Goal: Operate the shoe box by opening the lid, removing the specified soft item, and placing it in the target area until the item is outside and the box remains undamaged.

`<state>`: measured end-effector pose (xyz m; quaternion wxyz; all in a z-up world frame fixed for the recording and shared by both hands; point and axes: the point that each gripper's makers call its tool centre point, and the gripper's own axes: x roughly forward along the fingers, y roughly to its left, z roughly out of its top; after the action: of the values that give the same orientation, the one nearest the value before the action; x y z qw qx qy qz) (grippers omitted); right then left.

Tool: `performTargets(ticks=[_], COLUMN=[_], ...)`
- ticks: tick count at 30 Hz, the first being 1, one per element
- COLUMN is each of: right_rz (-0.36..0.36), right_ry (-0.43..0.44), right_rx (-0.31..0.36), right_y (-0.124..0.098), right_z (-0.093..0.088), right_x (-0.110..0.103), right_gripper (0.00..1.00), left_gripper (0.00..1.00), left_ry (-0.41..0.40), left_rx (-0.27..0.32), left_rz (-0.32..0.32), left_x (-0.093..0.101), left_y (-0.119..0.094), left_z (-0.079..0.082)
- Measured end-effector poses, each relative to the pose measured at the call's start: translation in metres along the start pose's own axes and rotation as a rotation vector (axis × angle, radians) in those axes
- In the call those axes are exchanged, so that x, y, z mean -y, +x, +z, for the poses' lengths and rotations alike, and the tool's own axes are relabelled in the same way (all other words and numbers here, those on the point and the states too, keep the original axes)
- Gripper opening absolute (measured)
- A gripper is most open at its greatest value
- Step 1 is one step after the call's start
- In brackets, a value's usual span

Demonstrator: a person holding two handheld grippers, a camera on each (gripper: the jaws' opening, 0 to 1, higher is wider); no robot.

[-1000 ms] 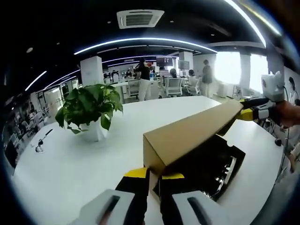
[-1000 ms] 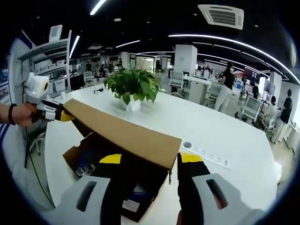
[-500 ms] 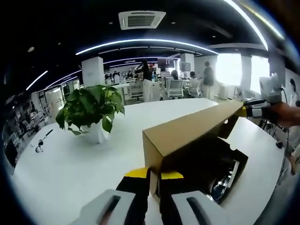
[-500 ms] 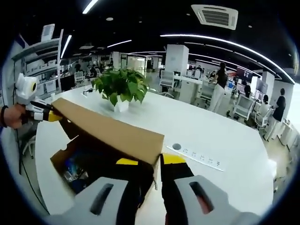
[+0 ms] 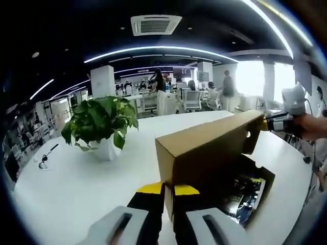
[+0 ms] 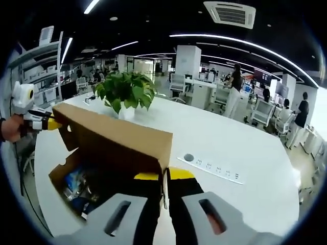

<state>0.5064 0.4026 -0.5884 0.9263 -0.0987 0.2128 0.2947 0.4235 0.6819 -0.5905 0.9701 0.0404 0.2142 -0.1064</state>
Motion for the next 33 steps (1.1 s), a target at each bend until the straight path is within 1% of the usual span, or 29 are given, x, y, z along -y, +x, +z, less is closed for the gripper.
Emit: performTargets(ticks=[9, 12, 15, 16, 20, 25, 33], right_rz=[0.002, 0.004, 0.008, 0.01, 0.014, 0.015, 0.02], right_ry=[0.01, 0.013, 0.018, 0.025, 0.044, 0.06, 0.072], right_rx=[-0.005, -0.031, -0.063, -0.075, -0.091, -0.102, -0.126], right_y=[0.008, 0.011, 0.014, 0.014, 0.016, 0.019, 0.021], right_z=[-0.003, -0.012, -0.024, -0.028, -0.038, -0.044, -0.054], right_x=[0.004, 0.004, 0.005, 0.006, 0.008, 0.009, 0.002], right_gripper=[0.0, 0.0, 0.0, 0.0, 0.0, 0.0, 0.0], left_gripper=[0.04, 0.03, 0.03, 0.03, 0.03, 0.03, 0.03], left_ry=[-0.003, 0.004, -0.007, -0.007, -0.004, -0.011, -0.024], left_rx=[-0.02, -0.028, -0.042, -0.044, -0.061, -0.087, -0.12], left_rz=[-0.002, -0.001, -0.005, -0.006, -0.012, -0.017, -0.025], left_x=[-0.002, -0.004, -0.006, -0.004, -0.002, -0.002, -0.001], left_y=[0.01, 0.015, 0.02, 0.018, 0.019, 0.024, 0.028], left_z=[-0.006, -0.01, -0.017, -0.018, -0.025, -0.037, -0.049])
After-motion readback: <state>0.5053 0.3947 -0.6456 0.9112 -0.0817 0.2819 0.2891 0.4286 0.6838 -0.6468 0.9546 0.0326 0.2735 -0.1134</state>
